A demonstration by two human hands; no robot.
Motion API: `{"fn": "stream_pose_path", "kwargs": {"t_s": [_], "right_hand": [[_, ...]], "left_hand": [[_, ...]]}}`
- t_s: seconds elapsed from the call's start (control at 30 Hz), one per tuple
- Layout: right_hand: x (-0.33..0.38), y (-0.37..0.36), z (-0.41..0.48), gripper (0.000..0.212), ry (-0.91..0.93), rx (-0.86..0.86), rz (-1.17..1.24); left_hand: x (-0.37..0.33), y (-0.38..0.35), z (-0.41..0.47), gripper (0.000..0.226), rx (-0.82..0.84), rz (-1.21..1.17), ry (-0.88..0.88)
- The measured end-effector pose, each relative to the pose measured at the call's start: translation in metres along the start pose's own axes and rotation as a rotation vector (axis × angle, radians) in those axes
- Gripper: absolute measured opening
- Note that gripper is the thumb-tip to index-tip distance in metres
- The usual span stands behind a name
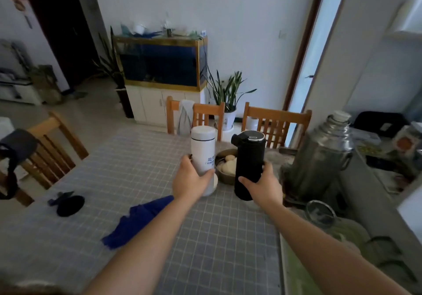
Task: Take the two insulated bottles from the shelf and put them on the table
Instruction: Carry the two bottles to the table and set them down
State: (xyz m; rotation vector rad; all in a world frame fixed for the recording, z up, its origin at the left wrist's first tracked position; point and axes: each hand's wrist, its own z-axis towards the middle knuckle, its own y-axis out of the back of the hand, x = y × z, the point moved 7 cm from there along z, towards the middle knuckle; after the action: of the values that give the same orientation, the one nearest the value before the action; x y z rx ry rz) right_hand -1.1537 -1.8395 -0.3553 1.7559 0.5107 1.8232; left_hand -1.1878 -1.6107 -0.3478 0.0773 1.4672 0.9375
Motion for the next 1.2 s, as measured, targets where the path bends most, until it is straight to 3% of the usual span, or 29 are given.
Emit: {"fn": "stream_pose_path", "kwargs": {"t_s": [0.27,0.6,1.2], "right_hand": [[-0.068,-0.037,-0.037,0.068,-0.102,0.071,-0.021],[-0.129,-0.061,-0.064,0.077,-0.174,0.031,-0.021],[-0.175,-0.08,-0.081,0.075,-0.21,-0.035,0.075]], "left_hand": [[0.051,-0.046,-0.027,0.069,0.125,-0.037,0.022],[0.1,-0.11,-0.069,0.072,0.284,-0.045,0.038],[0.14,-0.131,-0.092,0.069,0.328,-0.142,0.032]]}}
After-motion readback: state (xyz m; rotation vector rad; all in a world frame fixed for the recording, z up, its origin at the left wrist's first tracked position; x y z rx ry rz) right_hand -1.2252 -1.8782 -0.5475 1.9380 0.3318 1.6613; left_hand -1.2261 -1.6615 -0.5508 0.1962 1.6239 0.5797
